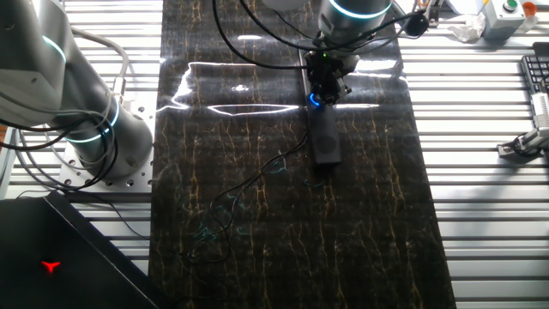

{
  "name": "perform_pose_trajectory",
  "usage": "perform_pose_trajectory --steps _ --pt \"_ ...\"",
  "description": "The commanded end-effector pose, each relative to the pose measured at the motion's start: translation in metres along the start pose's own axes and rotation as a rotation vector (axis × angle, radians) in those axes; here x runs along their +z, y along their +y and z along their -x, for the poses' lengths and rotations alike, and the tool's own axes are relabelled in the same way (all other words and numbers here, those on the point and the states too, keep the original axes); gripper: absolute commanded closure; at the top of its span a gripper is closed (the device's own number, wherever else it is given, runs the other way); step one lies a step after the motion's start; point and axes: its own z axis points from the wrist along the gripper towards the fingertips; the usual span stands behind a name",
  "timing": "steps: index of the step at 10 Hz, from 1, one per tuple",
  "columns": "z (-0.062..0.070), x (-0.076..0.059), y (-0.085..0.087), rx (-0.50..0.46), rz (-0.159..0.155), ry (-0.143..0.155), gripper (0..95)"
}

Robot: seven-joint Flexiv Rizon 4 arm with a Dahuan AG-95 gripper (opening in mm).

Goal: Turn the knob to increase the volume of the speaker

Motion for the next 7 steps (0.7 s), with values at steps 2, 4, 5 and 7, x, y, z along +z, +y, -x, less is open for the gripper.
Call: perform_pose_trajectory --steps 2,4,5,7 --pt "-0.0003 -0.0033 -0.0006 0.058 0.005 0.006 76.0" --pt "0.0001 -0.0012 -0.0003 0.092 0.005 0.007 76.0" --pt "0.0001 -0.0012 -0.0003 0.101 0.005 0.007 76.0" --pt "0.0001 -0.0012 -0.0003 0.108 0.006 0.007 76.0"
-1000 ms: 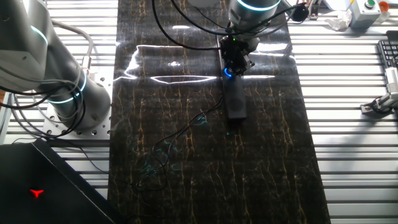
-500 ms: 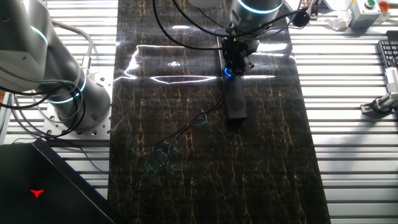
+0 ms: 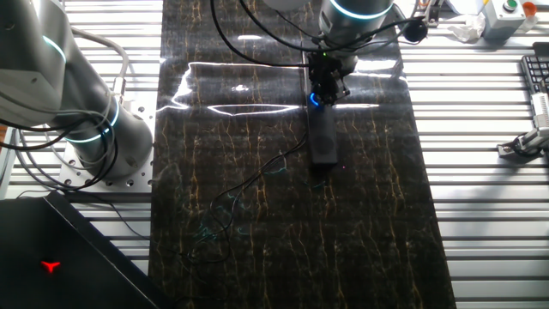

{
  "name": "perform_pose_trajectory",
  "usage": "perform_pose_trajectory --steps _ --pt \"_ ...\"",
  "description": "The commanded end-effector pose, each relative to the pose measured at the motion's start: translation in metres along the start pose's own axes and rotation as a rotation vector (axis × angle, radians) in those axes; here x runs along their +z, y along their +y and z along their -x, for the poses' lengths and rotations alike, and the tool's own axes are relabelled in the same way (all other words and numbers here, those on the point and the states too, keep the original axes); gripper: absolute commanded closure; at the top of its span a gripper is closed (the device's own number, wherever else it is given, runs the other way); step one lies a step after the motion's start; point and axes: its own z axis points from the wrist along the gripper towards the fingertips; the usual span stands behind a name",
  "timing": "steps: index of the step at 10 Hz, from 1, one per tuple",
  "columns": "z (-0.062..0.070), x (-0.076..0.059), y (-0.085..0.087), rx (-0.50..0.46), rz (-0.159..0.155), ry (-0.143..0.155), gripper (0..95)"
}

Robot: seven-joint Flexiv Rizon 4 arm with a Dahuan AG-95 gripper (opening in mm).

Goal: Turn the knob to increase the volume of the speaker

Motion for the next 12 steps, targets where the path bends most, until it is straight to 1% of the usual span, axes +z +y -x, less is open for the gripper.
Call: perform_pose_trajectory --steps 1,3,5,12 --pt "-0.0002 -0.0008 -0.0001 0.01 0.002 0.001 76.0" --pt "-0.0002 -0.0008 -0.0001 0.028 0.005 0.003 76.0" --pt "-0.0002 -0.0008 -0.0001 0.068 0.012 0.008 76.0" --pt "-0.0006 -0.0006 0.0003 0.186 0.011 0.009 76.0"
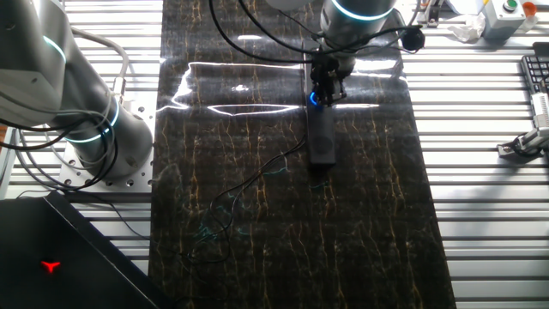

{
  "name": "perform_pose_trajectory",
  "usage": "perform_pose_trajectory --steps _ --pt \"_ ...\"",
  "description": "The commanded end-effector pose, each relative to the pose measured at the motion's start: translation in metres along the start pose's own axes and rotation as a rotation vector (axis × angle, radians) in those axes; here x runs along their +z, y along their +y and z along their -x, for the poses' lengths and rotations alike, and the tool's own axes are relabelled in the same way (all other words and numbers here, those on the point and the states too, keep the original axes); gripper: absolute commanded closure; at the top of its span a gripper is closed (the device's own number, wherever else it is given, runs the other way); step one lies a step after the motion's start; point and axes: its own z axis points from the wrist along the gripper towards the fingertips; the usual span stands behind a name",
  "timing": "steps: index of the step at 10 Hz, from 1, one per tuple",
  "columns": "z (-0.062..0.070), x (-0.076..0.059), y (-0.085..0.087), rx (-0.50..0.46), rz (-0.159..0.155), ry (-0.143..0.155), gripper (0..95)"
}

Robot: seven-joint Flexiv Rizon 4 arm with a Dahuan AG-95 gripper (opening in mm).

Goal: Turn the knob to increase the volume of the speaker

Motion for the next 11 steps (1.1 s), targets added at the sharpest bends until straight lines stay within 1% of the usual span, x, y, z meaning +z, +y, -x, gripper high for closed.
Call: perform_pose_trajectory --steps 1,6,9,11 --pt "-0.0003 -0.0003 0.0001 0.044 -0.001 0.0 76.0" --pt "-0.0005 0.0001 0.0003 0.106 0.0 0.001 76.0" --pt "-0.0006 0.0005 0.0005 0.171 -0.002 0.001 76.0" --pt "-0.0008 0.0013 0.0009 0.233 -0.005 0.0 76.0"
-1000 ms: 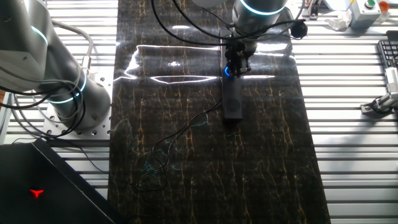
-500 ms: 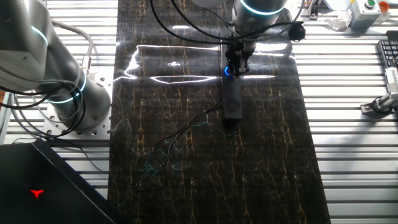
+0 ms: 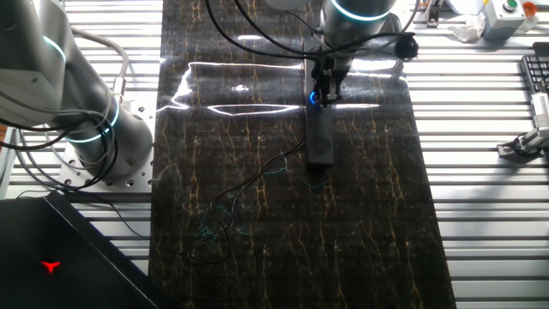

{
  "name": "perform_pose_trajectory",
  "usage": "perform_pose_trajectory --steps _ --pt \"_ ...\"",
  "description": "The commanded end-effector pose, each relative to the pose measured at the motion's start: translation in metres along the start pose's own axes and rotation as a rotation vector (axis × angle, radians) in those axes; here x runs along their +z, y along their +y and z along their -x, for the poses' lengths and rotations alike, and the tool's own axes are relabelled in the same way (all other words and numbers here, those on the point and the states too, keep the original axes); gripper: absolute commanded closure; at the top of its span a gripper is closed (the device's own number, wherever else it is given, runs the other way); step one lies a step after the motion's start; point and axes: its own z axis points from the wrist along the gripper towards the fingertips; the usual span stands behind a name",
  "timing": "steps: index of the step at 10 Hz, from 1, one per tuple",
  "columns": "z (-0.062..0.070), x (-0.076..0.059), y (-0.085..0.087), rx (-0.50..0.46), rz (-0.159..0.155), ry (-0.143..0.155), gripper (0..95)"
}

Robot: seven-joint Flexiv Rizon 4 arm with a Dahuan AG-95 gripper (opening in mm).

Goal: Turn the knob to increase the volume of the speaker

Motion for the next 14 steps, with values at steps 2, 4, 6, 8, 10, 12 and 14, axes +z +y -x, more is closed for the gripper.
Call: perform_pose_trajectory --steps 2,4,6,8,10,12,14 --pt "-0.0004 0.0008 -0.0002 0.078 -0.003 -0.001 76.0" --pt "-0.0004 0.0007 -0.0002 0.111 -0.003 -0.002 76.0" --pt "-0.0004 0.0007 -0.0001 0.144 -0.001 -0.002 76.0" --pt "-0.0004 0.0007 -0.0001 0.19 0.005 -0.004 76.0" --pt "-0.0005 0.0008 -0.0001 0.208 0.005 -0.004 76.0" --pt "-0.0005 0.0008 -0.0001 0.203 0.002 -0.004 76.0" --pt "-0.0005 0.0008 -0.0001 0.201 0.002 -0.005 76.0"
